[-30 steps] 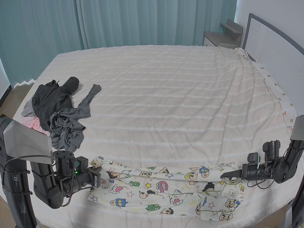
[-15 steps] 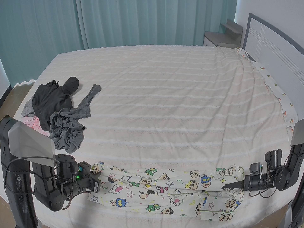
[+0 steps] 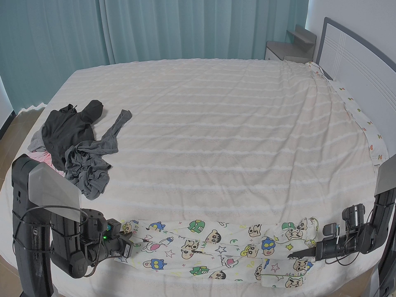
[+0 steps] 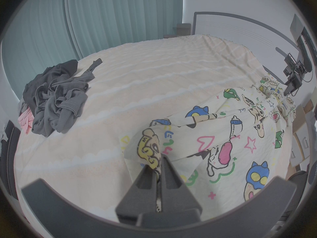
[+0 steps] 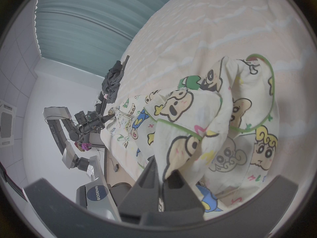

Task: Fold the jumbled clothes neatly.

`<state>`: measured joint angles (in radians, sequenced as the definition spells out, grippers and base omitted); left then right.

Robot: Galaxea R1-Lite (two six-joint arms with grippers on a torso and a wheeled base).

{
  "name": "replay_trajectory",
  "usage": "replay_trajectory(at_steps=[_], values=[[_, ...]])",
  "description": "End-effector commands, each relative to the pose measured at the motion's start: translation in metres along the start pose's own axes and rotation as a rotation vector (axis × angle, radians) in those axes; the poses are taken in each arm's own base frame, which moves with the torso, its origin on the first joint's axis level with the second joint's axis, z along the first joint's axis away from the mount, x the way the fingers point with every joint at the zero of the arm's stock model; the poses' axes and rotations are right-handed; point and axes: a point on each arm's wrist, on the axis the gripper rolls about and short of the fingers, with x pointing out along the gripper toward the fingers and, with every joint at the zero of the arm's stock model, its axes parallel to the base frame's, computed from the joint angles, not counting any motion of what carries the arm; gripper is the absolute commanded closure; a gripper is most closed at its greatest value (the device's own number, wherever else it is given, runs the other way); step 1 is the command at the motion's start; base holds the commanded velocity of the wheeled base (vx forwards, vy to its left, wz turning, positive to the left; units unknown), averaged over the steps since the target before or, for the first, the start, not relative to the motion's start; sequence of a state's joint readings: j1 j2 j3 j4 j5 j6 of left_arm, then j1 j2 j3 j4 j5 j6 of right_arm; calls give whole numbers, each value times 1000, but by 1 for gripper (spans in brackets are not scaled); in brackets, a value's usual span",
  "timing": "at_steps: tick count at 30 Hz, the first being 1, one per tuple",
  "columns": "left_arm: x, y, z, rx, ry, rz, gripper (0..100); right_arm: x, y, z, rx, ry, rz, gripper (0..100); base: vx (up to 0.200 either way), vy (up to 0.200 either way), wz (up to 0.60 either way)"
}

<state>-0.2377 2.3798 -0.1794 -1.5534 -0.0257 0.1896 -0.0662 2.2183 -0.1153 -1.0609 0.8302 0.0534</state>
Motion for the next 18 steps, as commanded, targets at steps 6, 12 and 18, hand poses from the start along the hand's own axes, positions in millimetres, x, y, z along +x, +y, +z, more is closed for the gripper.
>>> replay_trajectory(at_steps=[6,12,18], values=[[2,-1,-5,-16,24,-8,100,2,-2,-3,10,14,-23,100,0,0,0],[-4,-2,-7,-59,34,-13,0,0,-2,-5,23,14,-42,0,0,0,0],[-26,1,11,-180,-46,-27,0,-16,-3,-6,31,-61,-69,0,0,0,0]])
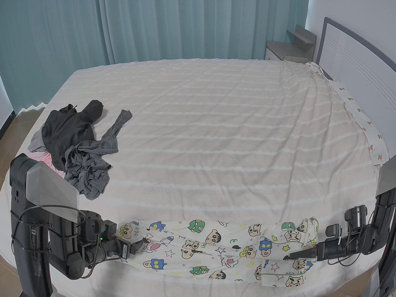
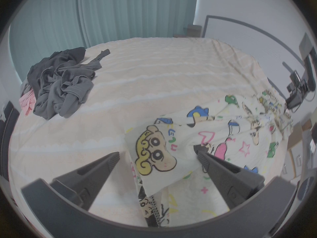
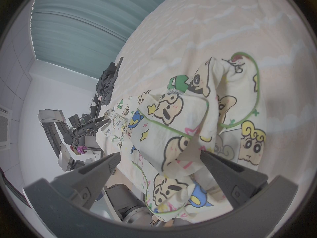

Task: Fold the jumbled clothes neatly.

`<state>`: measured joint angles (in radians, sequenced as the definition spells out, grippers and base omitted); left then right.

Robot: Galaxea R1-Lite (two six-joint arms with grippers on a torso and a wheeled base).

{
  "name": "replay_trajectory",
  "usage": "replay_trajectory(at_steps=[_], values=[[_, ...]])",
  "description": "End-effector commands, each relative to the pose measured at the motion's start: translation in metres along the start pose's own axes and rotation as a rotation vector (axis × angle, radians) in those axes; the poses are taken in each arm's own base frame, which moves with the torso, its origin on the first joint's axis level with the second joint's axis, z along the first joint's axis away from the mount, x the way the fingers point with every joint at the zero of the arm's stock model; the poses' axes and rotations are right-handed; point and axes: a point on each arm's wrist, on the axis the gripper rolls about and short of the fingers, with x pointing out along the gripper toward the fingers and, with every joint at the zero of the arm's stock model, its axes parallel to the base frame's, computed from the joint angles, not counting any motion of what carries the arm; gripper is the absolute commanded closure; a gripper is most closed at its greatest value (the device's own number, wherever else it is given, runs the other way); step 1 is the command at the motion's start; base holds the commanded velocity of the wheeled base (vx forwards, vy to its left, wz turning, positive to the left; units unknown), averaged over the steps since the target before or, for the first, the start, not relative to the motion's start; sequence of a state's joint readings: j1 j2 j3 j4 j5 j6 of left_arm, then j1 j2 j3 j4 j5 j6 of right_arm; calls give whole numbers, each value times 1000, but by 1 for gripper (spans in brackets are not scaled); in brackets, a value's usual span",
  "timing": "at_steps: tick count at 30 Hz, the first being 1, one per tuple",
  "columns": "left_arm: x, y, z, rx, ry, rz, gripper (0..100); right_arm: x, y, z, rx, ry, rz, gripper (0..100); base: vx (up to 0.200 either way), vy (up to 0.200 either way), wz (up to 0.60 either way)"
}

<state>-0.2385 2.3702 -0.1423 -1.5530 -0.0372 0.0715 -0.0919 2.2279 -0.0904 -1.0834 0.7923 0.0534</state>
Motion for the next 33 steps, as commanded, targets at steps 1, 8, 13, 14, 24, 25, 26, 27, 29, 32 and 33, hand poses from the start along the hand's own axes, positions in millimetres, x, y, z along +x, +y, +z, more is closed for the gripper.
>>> replay_trajectory(at_steps=[1,8,13,14,24,25,26,27,29,32,33], values=[[-24,0,18,-80,-85,-32,0,-16,0,-2,6,-71,-25,0,0,0,0],[-59,-1,25,-278,-126,-117,0,-44,-2,4,6,-220,-92,0,0,0,0],[-81,-2,46,-567,-227,-239,0,-69,10,19,-11,-379,-111,0,0,0,0],[-85,-1,48,-603,-238,-266,0,-73,16,23,-16,-414,-103,0,0,0,0],[-86,12,45,-921,-108,-491,0,-23,77,38,37,-290,91,0,0,0,0],[-85,13,44,-923,-103,-495,0,-12,77,38,45,-269,74,0,0,0,0],[-85,14,44,-925,-103,-492,0,-3,77,37,53,-251,53,0,0,0,0],[-84,14,43,-927,-99,-491,0,10,77,36,52,-229,29,0,0,0,0],[-81,14,40,-938,-78,-486,0,28,76,35,55,-192,11,0,0,0,0],[-74,14,34,-944,-41,-471,0,47,74,32,80,-140,7,0,0,0,0],[-73,14,33,-947,-34,-470,0,51,71,30,91,-129,-7,0,0,0,0]])
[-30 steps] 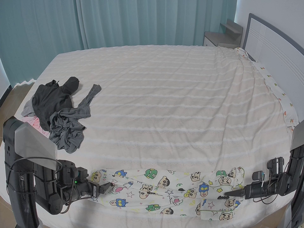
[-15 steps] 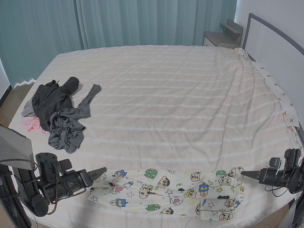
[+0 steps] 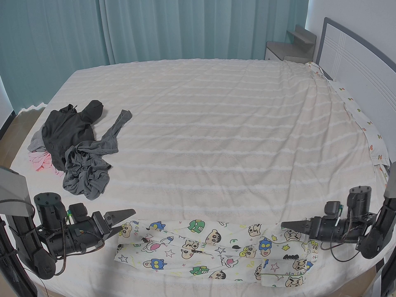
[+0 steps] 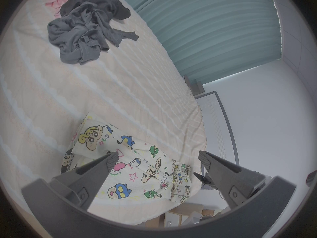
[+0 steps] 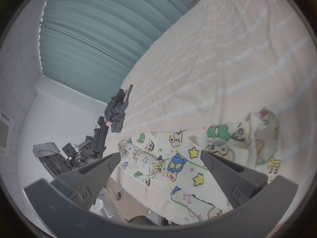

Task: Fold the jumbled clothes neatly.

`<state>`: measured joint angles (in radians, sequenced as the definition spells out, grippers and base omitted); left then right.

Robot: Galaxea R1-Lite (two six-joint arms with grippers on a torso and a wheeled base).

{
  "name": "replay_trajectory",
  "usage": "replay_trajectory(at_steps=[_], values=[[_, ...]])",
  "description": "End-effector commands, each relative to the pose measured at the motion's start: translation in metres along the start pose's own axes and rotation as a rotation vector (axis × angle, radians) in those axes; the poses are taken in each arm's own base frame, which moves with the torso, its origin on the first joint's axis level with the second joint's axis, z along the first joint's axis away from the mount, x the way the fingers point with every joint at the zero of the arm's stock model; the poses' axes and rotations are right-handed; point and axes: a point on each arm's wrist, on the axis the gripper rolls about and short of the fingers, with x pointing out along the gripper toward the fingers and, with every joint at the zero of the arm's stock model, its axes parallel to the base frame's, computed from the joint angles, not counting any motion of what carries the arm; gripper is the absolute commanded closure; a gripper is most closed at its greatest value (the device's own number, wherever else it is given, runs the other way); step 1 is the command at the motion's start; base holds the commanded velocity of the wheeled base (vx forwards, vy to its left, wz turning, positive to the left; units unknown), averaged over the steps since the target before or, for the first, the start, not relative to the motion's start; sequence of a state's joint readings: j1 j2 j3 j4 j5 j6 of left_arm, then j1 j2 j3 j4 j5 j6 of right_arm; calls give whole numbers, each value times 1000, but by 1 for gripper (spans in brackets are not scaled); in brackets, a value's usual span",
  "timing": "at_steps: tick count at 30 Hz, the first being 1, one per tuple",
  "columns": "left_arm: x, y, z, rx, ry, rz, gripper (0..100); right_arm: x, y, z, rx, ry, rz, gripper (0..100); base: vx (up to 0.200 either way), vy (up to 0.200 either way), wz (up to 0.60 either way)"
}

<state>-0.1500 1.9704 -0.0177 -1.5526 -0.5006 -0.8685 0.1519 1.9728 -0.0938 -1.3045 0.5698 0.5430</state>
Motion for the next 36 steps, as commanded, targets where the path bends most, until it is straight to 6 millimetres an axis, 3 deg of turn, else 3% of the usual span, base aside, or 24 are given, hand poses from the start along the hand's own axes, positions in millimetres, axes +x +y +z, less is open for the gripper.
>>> replay_trajectory(at_steps=[1,10,19,24,30,36], values=[[3,16,-3,-71,51,41,0,52,-8,-22,43,129,-64,0,0,0,0],[7,24,-7,-87,78,67,0,54,-24,-23,78,95,-173,0,0,0,0],[7,24,-7,-81,70,72,0,35,-6,-10,57,-34,-92,0,0,0,0],[5,12,-6,129,-31,123,0,-13,13,2,82,-182,-55,0,0,0,0],[0,-3,1,368,-139,150,0,-50,18,17,146,-358,-47,0,0,0,0],[27,-5,21,462,-164,297,0,-69,30,23,137,-447,-1,0,0,0,0]])
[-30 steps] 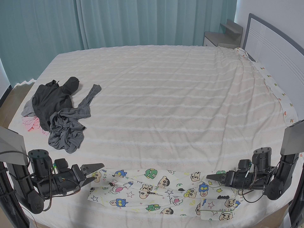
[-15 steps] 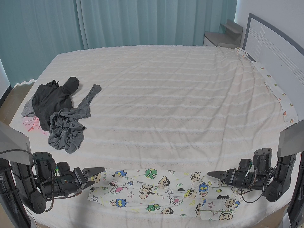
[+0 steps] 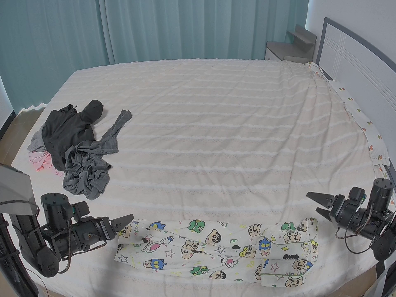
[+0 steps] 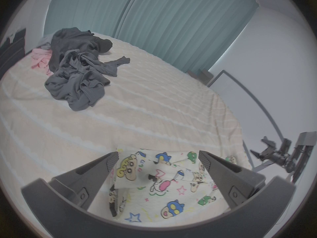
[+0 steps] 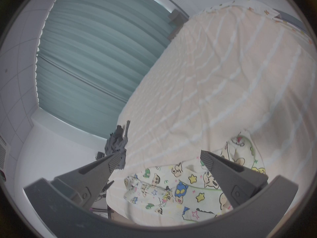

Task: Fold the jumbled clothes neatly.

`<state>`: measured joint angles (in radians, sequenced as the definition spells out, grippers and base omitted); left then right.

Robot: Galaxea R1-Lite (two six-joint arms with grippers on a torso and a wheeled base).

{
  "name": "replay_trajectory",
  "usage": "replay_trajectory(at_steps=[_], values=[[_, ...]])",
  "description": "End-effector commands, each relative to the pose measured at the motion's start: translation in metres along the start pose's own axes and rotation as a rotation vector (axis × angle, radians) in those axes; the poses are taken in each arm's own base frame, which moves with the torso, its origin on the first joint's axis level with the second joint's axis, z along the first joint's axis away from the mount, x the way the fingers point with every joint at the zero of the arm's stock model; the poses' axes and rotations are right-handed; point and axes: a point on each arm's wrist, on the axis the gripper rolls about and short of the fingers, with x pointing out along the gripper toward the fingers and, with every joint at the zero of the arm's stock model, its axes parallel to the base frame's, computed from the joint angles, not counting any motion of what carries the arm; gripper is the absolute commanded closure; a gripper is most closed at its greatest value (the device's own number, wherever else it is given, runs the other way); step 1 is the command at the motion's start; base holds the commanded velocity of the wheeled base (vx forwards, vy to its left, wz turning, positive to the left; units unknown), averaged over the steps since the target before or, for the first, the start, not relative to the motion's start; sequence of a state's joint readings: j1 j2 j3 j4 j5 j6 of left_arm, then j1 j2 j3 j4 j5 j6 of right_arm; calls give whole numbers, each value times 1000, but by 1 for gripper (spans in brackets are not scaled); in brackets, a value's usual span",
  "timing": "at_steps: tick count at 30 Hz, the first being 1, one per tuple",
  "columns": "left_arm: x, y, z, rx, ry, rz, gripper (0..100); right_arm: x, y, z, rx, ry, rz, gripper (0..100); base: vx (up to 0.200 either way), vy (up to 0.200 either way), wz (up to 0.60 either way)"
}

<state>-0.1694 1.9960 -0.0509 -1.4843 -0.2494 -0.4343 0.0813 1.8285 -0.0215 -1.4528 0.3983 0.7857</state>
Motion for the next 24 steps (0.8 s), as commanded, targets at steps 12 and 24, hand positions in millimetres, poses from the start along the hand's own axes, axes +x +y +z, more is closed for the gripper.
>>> replay_trajectory(at_steps=[12,24], values=[[19,-27,67,-184,453,211,0,-55,37,11,-53,-154,124,0,0,0,0],[44,-6,37,-185,498,237,0,-79,56,10,-138,-208,192,0,0,0,0]])
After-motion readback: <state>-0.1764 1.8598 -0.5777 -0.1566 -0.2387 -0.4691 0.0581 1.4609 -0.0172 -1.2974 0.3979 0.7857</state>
